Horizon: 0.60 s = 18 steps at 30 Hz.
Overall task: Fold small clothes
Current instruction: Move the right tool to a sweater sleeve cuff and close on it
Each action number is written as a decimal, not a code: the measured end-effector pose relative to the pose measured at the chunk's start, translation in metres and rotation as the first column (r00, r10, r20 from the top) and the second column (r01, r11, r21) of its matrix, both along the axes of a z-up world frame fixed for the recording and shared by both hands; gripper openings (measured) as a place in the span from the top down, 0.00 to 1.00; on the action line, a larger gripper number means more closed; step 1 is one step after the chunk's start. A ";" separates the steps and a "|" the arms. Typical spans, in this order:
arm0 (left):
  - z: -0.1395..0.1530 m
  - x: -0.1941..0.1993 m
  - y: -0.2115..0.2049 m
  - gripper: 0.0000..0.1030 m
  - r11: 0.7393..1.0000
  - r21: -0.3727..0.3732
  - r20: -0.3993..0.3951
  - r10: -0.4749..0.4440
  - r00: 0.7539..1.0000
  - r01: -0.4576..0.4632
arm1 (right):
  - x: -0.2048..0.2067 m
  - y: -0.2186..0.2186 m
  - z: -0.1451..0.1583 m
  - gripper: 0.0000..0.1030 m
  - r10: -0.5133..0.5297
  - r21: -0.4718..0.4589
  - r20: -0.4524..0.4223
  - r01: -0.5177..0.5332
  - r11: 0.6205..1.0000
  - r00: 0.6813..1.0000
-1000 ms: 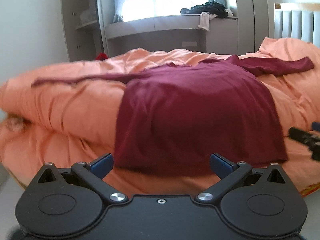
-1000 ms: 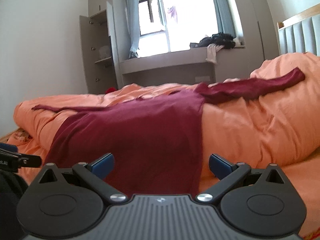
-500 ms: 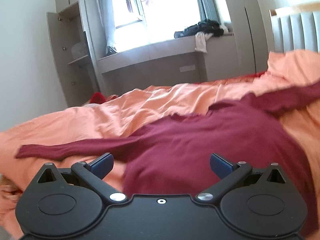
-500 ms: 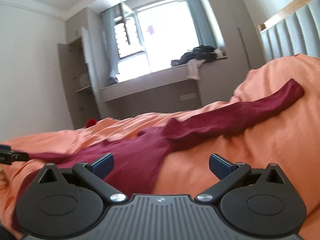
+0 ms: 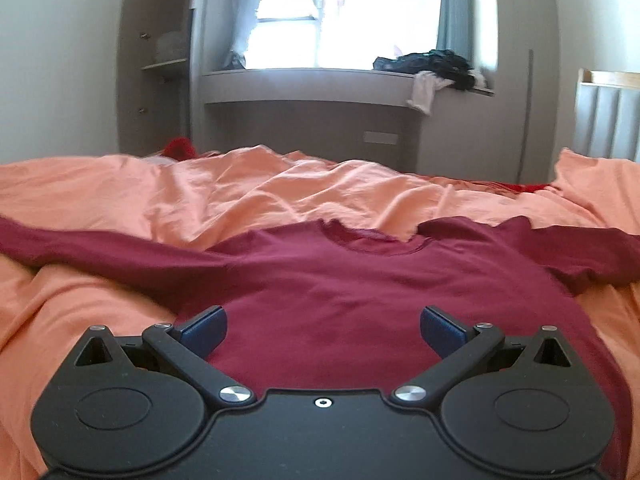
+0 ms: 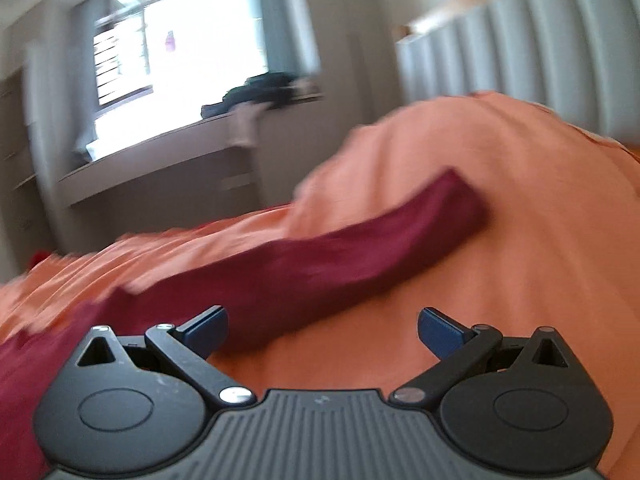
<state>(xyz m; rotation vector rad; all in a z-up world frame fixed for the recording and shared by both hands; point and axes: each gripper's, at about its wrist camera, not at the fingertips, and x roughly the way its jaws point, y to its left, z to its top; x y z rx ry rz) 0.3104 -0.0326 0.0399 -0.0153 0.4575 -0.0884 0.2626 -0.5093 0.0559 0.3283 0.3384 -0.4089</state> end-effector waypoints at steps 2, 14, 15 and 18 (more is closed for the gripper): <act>-0.004 0.003 0.004 0.00 0.999 -0.034 -0.032 0.006 0.999 -0.007 | 0.005 -0.020 -0.006 0.00 -0.066 0.040 0.008 0.065 0.997 0.998; -0.006 0.012 0.013 0.00 0.997 -0.073 -0.040 0.031 0.999 -0.034 | 0.032 -0.074 -0.014 0.30 -0.280 0.193 0.136 0.252 0.948 0.950; -0.005 0.012 0.014 0.00 0.997 -0.069 -0.035 0.031 0.999 -0.034 | 0.037 -0.075 -0.015 0.44 -0.298 0.174 0.130 0.274 0.946 0.946; -0.004 0.014 0.013 0.00 0.997 -0.069 -0.031 0.030 0.999 -0.032 | 0.048 -0.075 -0.018 0.87 -0.342 0.137 0.089 0.329 0.934 0.935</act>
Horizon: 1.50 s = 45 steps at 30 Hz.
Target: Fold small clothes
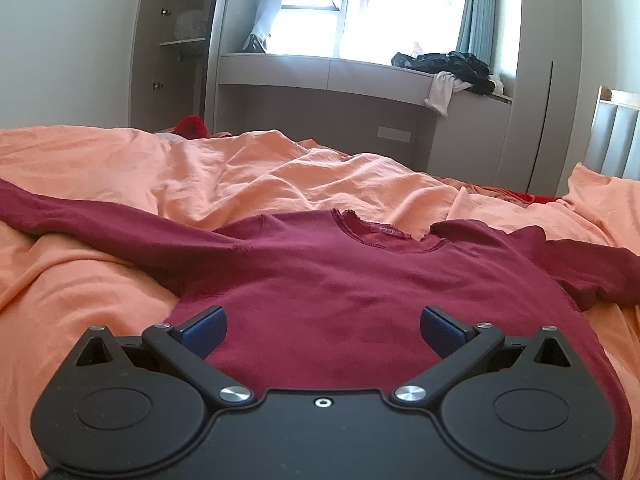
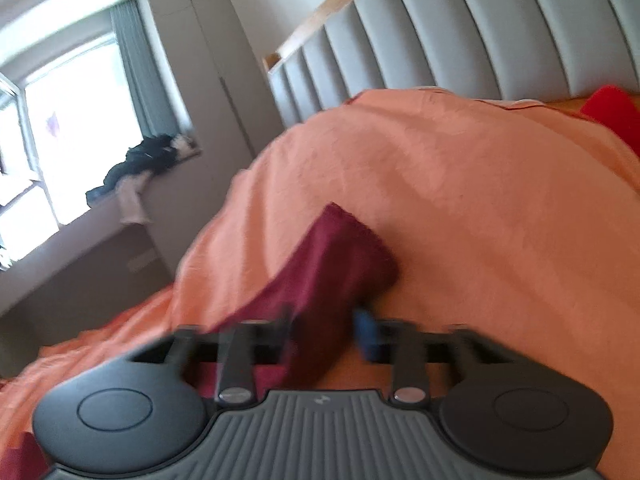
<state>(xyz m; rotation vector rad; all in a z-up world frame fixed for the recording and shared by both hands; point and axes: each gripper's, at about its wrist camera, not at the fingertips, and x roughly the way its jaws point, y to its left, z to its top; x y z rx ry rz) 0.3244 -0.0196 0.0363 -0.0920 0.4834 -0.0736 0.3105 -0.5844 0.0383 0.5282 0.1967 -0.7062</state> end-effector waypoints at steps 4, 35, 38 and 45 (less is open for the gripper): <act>0.003 0.001 0.002 0.00 1.000 -0.023 0.005 -0.010 1.000 0.010 | 0.004 0.014 0.016 0.91 0.024 -0.051 0.032 -0.022 0.998 0.999; 0.027 -0.018 0.094 0.00 0.933 -0.156 0.088 0.339 0.937 -0.324 | 0.018 0.490 0.049 0.92 0.806 -0.580 -0.314 -0.774 0.256 0.502; 0.028 -0.021 0.099 0.00 0.927 -0.153 0.095 0.359 0.928 -0.343 | 0.016 0.512 0.024 0.92 0.801 -0.556 -0.385 -0.808 0.195 0.458; 0.026 -0.016 0.096 0.00 0.930 -0.159 0.085 0.347 0.934 -0.331 | -0.006 0.530 -0.017 0.89 0.782 -0.501 -0.530 -0.865 0.025 0.329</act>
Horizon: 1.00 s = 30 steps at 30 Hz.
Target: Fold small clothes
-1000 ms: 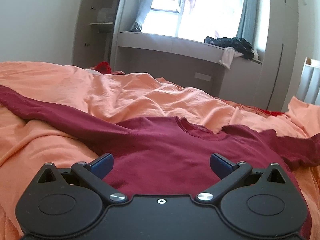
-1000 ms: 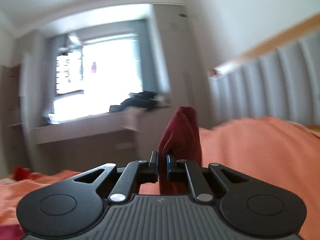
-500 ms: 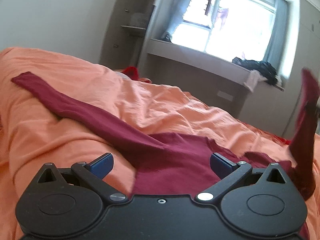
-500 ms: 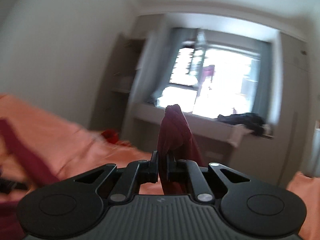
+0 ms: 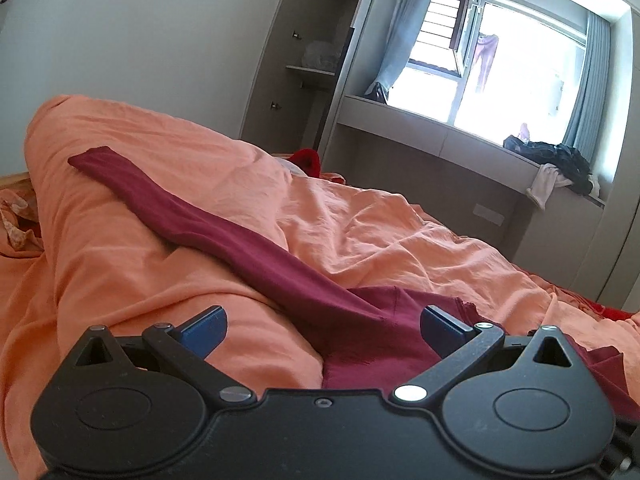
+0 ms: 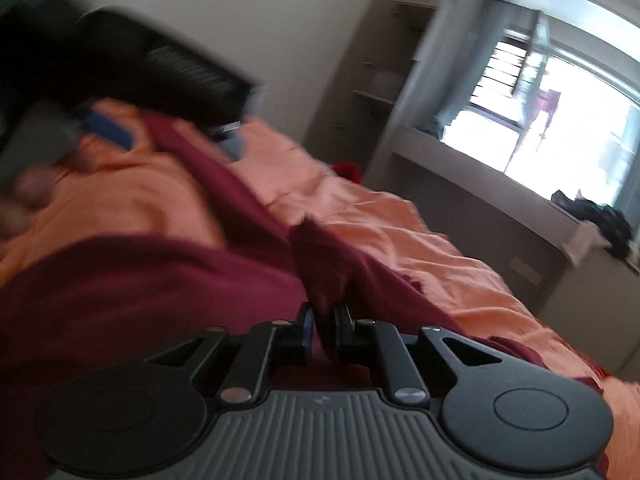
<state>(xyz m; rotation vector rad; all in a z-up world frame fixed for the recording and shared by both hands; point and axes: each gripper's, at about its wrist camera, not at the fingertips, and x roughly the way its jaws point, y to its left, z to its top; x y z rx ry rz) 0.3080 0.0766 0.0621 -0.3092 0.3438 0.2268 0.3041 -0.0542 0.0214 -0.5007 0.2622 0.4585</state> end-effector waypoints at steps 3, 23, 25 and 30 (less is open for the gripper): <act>-0.002 0.003 -0.004 0.00 1.000 0.005 -0.005 -0.005 1.000 0.005 | -0.015 0.004 -0.007 0.87 0.058 -0.038 0.013 -0.058 0.998 0.998; -0.004 0.010 -0.003 0.00 0.998 0.014 -0.032 -0.053 0.998 0.053 | -0.004 -0.008 0.023 0.96 0.135 0.003 -0.044 -0.135 0.991 0.990; -0.005 0.010 -0.003 0.00 0.998 0.015 -0.035 -0.067 0.997 0.068 | -0.026 -0.007 0.020 0.96 0.166 -0.080 0.011 -0.165 0.983 0.986; -0.009 0.016 -0.009 0.00 0.992 -0.013 -0.066 -0.123 0.990 0.123 | -0.052 -0.003 -0.002 0.96 0.209 -0.236 0.037 -0.195 0.952 0.977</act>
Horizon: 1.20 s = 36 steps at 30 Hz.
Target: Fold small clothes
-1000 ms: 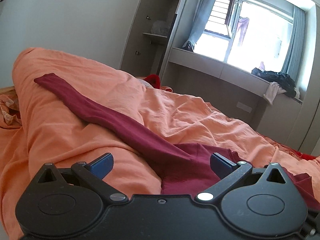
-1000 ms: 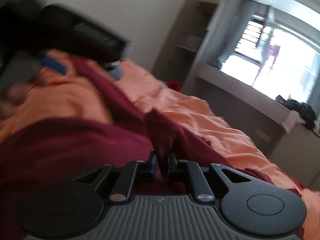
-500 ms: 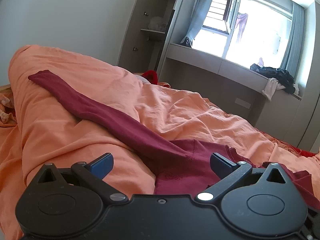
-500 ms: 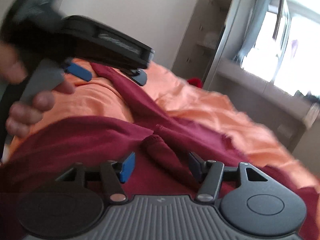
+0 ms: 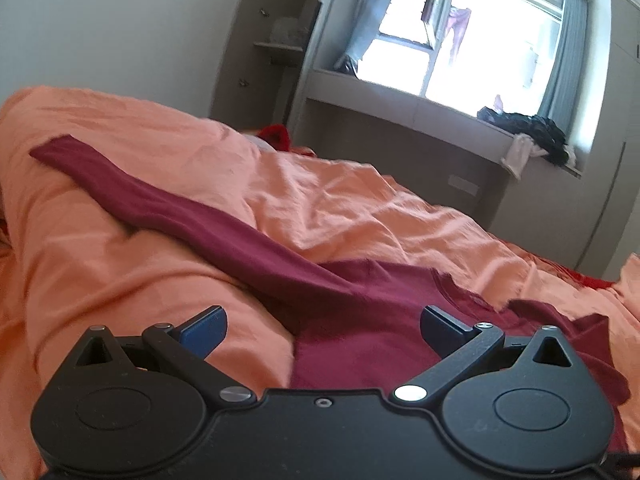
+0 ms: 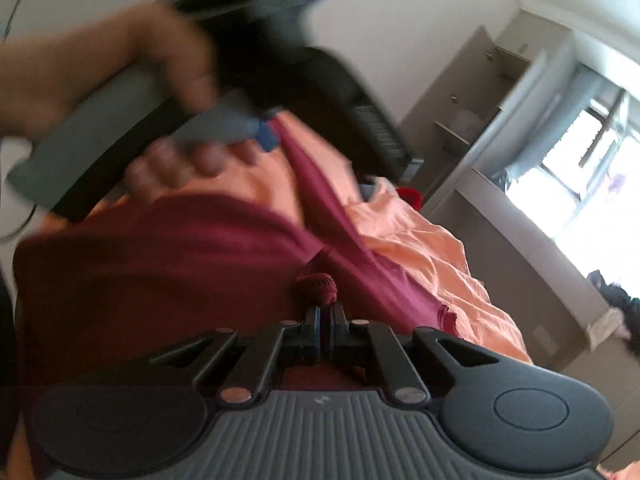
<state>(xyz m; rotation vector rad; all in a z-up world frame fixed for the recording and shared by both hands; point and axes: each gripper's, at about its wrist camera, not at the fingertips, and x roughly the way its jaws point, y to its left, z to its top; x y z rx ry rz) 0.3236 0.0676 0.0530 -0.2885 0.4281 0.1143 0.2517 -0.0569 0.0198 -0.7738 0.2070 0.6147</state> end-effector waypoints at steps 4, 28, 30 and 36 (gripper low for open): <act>-0.007 0.004 -0.011 0.00 0.998 0.003 -0.037 -0.059 0.998 0.059 | -0.006 -0.010 -0.004 0.96 -0.005 0.020 -0.020 0.006 1.000 1.000; -0.034 -0.011 -0.081 0.00 0.919 0.217 -0.168 -0.296 0.940 0.328 | 0.069 -0.263 0.041 0.19 -0.451 0.514 -0.440 0.629 0.583 0.777; -0.038 -0.015 -0.085 0.00 0.908 0.258 -0.163 -0.297 0.941 0.331 | 0.095 -0.277 0.045 0.19 -0.473 0.520 -0.436 0.643 0.562 0.766; -0.031 -0.020 -0.078 0.00 0.898 0.257 -0.127 -0.335 0.934 0.357 | 0.186 -0.281 0.035 0.30 -0.517 0.464 -0.437 0.677 0.572 0.736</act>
